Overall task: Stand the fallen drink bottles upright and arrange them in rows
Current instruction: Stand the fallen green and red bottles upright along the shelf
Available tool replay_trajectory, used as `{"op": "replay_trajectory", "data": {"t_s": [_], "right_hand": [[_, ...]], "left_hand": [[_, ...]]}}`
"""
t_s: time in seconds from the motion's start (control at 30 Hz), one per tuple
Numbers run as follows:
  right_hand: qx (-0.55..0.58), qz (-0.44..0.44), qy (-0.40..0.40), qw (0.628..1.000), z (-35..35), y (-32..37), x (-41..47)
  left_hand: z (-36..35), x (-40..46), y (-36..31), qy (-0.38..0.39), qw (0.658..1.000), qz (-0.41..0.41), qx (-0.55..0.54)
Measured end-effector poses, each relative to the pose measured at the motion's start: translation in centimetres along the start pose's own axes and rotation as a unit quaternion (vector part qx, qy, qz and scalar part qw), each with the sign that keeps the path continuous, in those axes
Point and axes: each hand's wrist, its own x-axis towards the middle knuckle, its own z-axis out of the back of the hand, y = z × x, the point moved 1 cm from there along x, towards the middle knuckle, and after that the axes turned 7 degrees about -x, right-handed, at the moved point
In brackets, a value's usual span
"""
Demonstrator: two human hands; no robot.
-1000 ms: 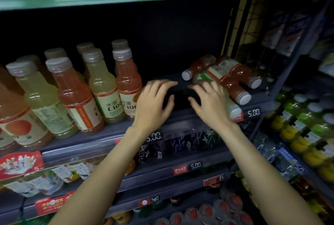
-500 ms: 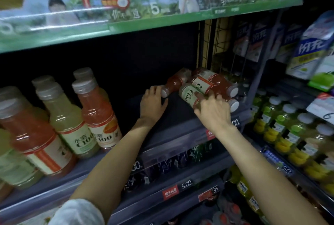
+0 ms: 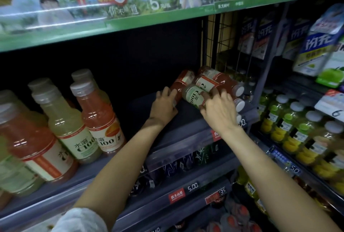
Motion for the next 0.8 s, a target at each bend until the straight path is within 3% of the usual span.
{"op": "replay_trajectory", "data": {"t_s": [0.17, 0.33, 0.43, 0.5, 0.63, 0.7, 0.8], "right_hand": [[-0.029, 0.014, 0.007, 0.999, 0.5, -0.1, 0.0], [-0.059, 0.026, 0.01, 0.998, 0.9, 0.4, 0.3], [0.061, 0.099, -0.028, 0.993, 1.4, 2.2, -0.2], [0.235, 0.151, -0.002, 0.96, 2.3, 4.6, -0.7], [0.568, 0.103, 0.11, 0.809, 2.9, 8.4, -1.6], [0.625, 0.068, 0.106, 0.771, 2.6, 9.8, -1.7], [0.653, 0.011, 0.113, 0.749, 2.0, 11.5, -0.7]], "left_hand": [[3.1, -4.1, -0.8, 0.002, 0.999, -0.004, -0.053], [6.9, -8.5, -1.4, -0.167, 0.979, -0.09, -0.074], [9.7, -9.7, -1.9, -0.225, 0.962, -0.122, -0.095], [11.7, -9.9, -1.8, -0.25, 0.953, -0.134, -0.105], [14.1, -9.7, -1.6, -0.298, 0.937, -0.111, -0.147], [14.0, -9.8, -1.1, -0.307, 0.94, -0.098, -0.111], [13.0, -10.6, 0.8, -0.295, 0.951, -0.082, 0.047]]}}
